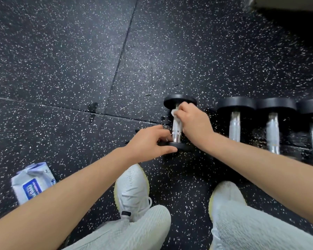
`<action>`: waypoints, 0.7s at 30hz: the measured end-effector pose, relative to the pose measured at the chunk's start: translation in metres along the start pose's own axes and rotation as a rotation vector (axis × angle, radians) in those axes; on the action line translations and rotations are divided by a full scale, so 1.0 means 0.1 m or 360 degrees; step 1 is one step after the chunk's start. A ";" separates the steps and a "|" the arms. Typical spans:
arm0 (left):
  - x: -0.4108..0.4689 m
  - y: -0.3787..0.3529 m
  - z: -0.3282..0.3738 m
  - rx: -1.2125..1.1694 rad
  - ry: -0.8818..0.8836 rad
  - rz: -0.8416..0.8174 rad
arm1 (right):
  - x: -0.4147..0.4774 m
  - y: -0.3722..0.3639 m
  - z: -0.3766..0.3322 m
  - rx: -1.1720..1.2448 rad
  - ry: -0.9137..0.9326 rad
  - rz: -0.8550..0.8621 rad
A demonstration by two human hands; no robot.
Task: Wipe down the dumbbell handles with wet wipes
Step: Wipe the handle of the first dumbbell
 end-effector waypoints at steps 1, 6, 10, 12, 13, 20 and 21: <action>0.01 0.00 0.00 0.0017 0.0008 0.0003 | -0.10 0.00 -0.05 0.0007 0.0050 -0.0017; 0.02 -0.01 0.04 0.0056 0.0015 0.0008 | -0.20 0.01 -0.01 0.0024 0.0247 -0.0152; 0.01 0.00 0.05 0.0046 -0.0006 0.0015 | 0.13 -0.03 0.11 -0.0016 0.0019 -0.0043; -0.01 -0.02 0.02 -0.0002 0.0003 0.0022 | 0.05 -0.05 0.06 0.0004 -0.0025 -0.0026; -0.02 -0.03 -0.01 -0.0022 0.0010 0.0028 | -0.04 -0.06 0.01 0.0017 0.0009 -0.0048; -0.02 -0.02 -0.04 0.0028 0.0041 0.0036 | -0.14 -0.03 0.03 0.0115 0.0265 -0.0291; -0.02 -0.02 -0.04 0.0030 0.0034 0.0037 | -0.04 -0.03 0.05 0.0085 0.0235 -0.0257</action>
Point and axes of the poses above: each hand's wrist, its own x-axis towards the middle knuckle, its own y-axis out of the back of the hand, z = x × y, the point moved 4 cm from there along x, towards the middle knuckle
